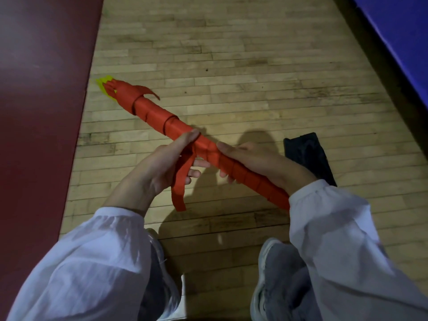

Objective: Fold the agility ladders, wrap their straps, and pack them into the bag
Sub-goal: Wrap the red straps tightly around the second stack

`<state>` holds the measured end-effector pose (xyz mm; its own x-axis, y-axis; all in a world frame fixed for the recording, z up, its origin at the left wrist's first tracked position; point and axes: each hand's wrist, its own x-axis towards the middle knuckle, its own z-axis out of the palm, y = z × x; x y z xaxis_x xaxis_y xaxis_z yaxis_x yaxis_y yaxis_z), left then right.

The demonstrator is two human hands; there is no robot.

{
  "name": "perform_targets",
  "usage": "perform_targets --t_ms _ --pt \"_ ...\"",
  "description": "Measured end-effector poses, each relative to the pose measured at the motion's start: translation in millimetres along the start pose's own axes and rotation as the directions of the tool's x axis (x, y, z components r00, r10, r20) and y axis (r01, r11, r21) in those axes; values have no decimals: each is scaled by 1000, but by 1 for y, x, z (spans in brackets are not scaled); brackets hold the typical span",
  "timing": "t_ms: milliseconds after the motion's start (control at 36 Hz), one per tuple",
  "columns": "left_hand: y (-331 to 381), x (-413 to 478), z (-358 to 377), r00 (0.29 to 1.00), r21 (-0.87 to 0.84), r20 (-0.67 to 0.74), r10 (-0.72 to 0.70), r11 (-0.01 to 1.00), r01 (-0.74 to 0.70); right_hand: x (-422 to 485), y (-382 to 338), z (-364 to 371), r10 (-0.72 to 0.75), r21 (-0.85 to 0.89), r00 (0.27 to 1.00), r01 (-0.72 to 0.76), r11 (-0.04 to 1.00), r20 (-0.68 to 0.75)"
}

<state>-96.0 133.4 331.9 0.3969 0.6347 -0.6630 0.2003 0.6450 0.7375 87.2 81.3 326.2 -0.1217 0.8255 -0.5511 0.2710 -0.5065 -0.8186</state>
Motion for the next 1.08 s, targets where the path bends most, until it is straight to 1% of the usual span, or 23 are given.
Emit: perform_targets --t_ms 83,167,306,417,472,583,639,694,750,806,889,944,1083 --pt "-2 1 -2 1000 3 14 -16 1000 16 1 1 -1 -7 -31 1000 6 1000 -30" --pt "-2 2 -3 1000 -10 4 -11 1000 11 2 2 1 -40 -147 995 27 989 -90" --pt "-3 3 -3 998 -34 -61 13 999 -15 4 4 6 -124 -321 975 60 945 -184" --pt "-5 4 -4 994 -103 -106 13 994 -24 5 6 8 -192 -382 958 100 919 -212" --pt "-5 4 -4 994 -123 -109 7 992 -20 4 4 8 -198 -400 958 103 911 -207" --pt "-5 2 -3 998 -140 -69 -8 990 -2 2 3 4 -146 -371 980 86 925 -136" --pt "-4 1 -3 1000 -160 -26 -10 987 5 1 2 1 -127 -347 981 70 935 -144" --pt "-2 -1 -2 1000 -176 7 -5 984 6 2 0 -3 -128 -315 974 64 947 -187" --pt "0 -3 0 1000 -176 27 14 984 -9 3 -1 -6 -117 -253 971 62 965 -208" --pt "2 -4 2 999 -167 37 34 985 -28 2 -1 -7 -90 -181 977 55 982 -192" --pt "2 -4 2 998 -155 41 44 987 -37 0 -1 -5 -54 -147 988 33 989 -144" --pt "1 -4 2 998 -146 39 40 989 -34 0 -2 -3 -54 -128 987 35 991 -152" --pt "4 -5 1 998 -151 59 11 989 -2 2 -3 2 -106 -118 972 82 990 -211"
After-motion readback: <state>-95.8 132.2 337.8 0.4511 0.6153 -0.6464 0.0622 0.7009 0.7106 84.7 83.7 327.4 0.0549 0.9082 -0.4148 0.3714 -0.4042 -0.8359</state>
